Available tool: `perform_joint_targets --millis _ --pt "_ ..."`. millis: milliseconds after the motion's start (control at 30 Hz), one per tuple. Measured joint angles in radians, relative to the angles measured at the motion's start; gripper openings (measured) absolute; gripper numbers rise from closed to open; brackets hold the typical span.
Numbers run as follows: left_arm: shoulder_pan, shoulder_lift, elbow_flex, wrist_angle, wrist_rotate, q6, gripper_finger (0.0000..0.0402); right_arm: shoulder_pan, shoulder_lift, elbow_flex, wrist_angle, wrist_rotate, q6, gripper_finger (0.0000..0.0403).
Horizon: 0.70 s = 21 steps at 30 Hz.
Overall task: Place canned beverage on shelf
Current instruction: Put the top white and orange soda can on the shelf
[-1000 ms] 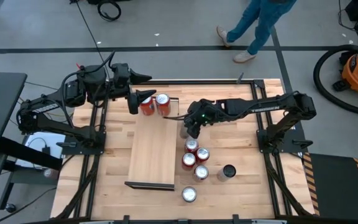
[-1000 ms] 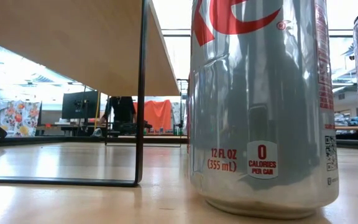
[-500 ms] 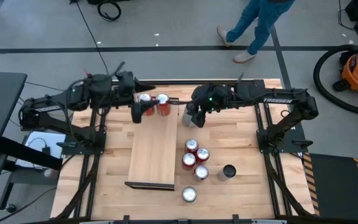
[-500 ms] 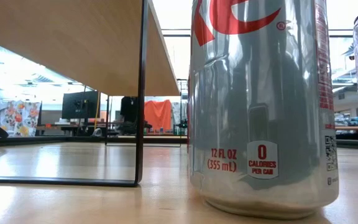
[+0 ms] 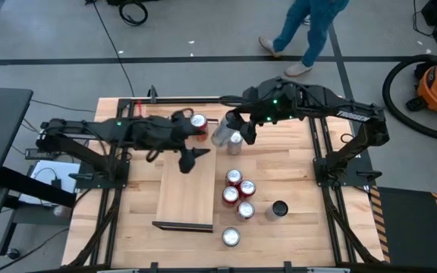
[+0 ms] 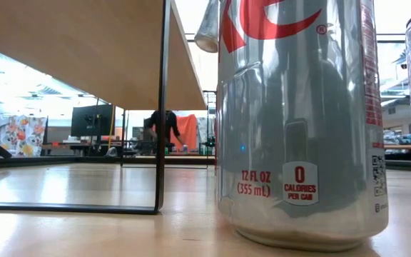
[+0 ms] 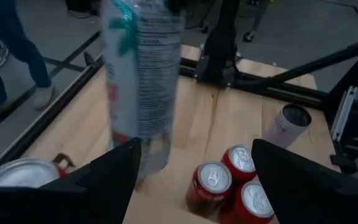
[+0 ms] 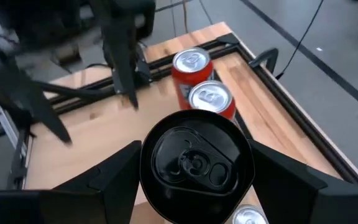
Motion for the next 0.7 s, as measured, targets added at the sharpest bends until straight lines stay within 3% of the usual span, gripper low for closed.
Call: perform_joint_targets --millis 233,700 --pt "0.0 0.048 0.001 0.018 -0.022 -0.004 0.0319 0.057 0.003 0.002 0.013 -0.016 0.071 0.0275" --pt "0.004 0.061 0.002 0.003 -0.013 -0.019 0.0319 0.131 0.015 0.002 0.138 0.109 0.107 0.0275"
